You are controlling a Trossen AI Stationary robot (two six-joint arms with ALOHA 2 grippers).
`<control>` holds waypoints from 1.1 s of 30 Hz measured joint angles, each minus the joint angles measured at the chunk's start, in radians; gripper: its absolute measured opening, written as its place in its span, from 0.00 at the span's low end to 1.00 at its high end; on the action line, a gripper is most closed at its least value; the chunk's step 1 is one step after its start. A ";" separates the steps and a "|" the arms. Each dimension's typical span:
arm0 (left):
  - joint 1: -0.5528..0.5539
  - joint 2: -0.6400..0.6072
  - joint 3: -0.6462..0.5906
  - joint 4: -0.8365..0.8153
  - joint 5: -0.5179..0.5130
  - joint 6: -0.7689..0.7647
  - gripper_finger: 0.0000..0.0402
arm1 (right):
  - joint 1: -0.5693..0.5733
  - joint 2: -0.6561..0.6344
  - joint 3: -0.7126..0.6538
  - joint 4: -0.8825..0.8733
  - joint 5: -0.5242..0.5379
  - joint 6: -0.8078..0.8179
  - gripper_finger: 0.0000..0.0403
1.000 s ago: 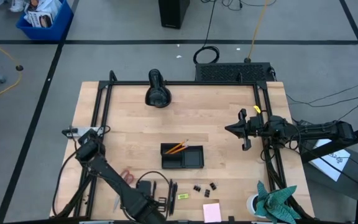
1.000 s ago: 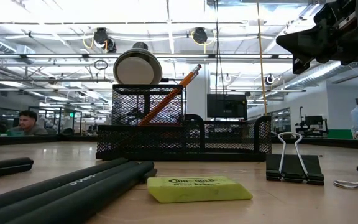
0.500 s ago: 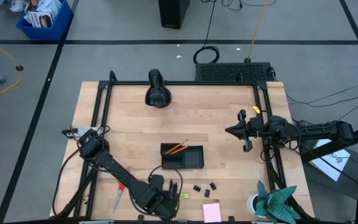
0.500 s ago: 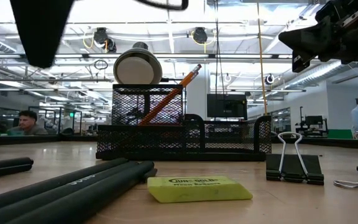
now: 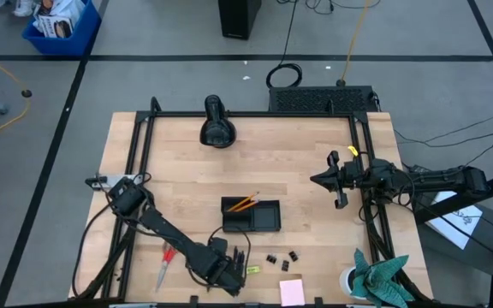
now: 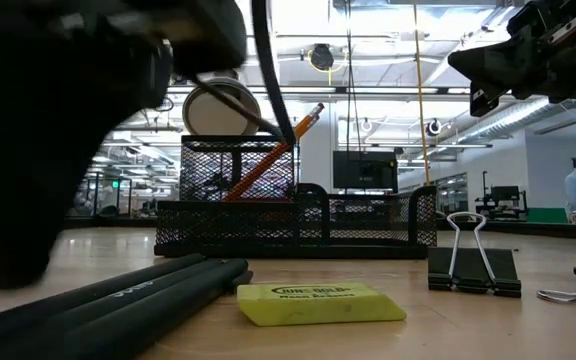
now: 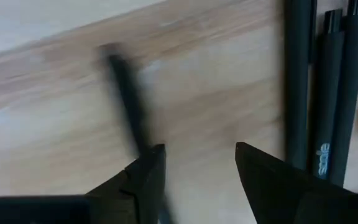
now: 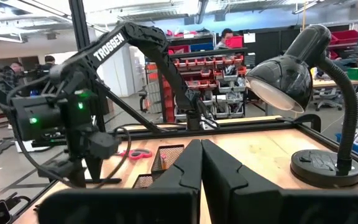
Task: Pick and place office supplies into organizer
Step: Put the black pen into the desk organizer
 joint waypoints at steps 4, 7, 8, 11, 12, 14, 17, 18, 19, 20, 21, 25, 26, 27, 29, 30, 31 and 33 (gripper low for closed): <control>-0.003 -0.011 -0.074 0.092 0.007 0.000 0.47 | 0.000 0.000 0.000 -0.001 0.000 0.000 0.00; -0.008 -0.013 -0.117 0.147 0.007 -0.009 0.45 | 0.000 0.000 0.000 -0.001 0.000 0.000 0.00; -0.008 -0.013 -0.122 0.152 0.005 -0.008 0.44 | 0.000 0.000 0.000 -0.001 0.000 0.000 0.00; -0.009 -0.011 -0.116 0.164 -0.038 0.035 0.41 | 0.000 0.000 0.000 -0.001 0.000 0.000 0.00; -0.009 -0.008 -0.105 0.177 -0.060 0.060 0.41 | 0.000 0.000 0.000 -0.001 0.000 0.000 0.00; 0.002 -0.014 -0.080 0.186 -0.086 0.115 0.39 | 0.000 0.000 0.000 0.002 0.001 0.000 0.00; 0.028 -0.009 -0.031 0.157 -0.142 0.195 0.39 | 0.000 0.000 0.000 0.010 0.001 0.000 0.00; 0.034 -0.007 -0.008 0.136 -0.156 0.219 0.39 | 0.000 0.000 0.000 0.015 0.001 0.000 0.00; 0.042 -0.007 0.017 0.112 -0.163 0.242 0.39 | 0.000 0.000 0.000 0.017 0.001 0.000 0.00; 0.049 -0.011 0.043 0.087 -0.160 0.257 0.39 | 0.000 0.000 0.000 0.017 0.001 0.000 0.00; 0.055 -0.015 0.065 0.049 -0.144 0.263 0.39 | 0.000 0.000 0.000 0.017 0.001 0.000 0.00; 0.062 -0.013 0.126 -0.149 -0.063 0.248 0.39 | 0.000 0.000 0.000 0.017 0.000 0.000 0.00; 0.061 -0.013 0.138 -0.179 -0.046 0.233 0.39 | 0.000 0.000 0.000 0.016 0.000 0.000 0.00; 0.058 -0.013 0.152 -0.204 -0.030 0.209 0.39 | 0.000 0.000 0.000 0.016 0.000 0.000 0.00; 0.053 -0.016 0.164 -0.245 0.022 0.161 0.39 | 0.000 0.000 0.000 0.016 0.000 0.000 0.00; 0.049 -0.016 0.164 -0.256 0.047 0.145 0.39 | 0.000 0.000 0.000 0.015 0.000 0.000 0.00; 0.046 -0.016 0.158 -0.259 0.061 0.130 0.39 | 0.000 0.000 0.000 0.015 0.000 0.000 0.00; 0.035 -0.015 0.145 -0.242 0.063 0.102 0.39 | 0.000 0.000 0.000 0.015 0.000 0.000 0.00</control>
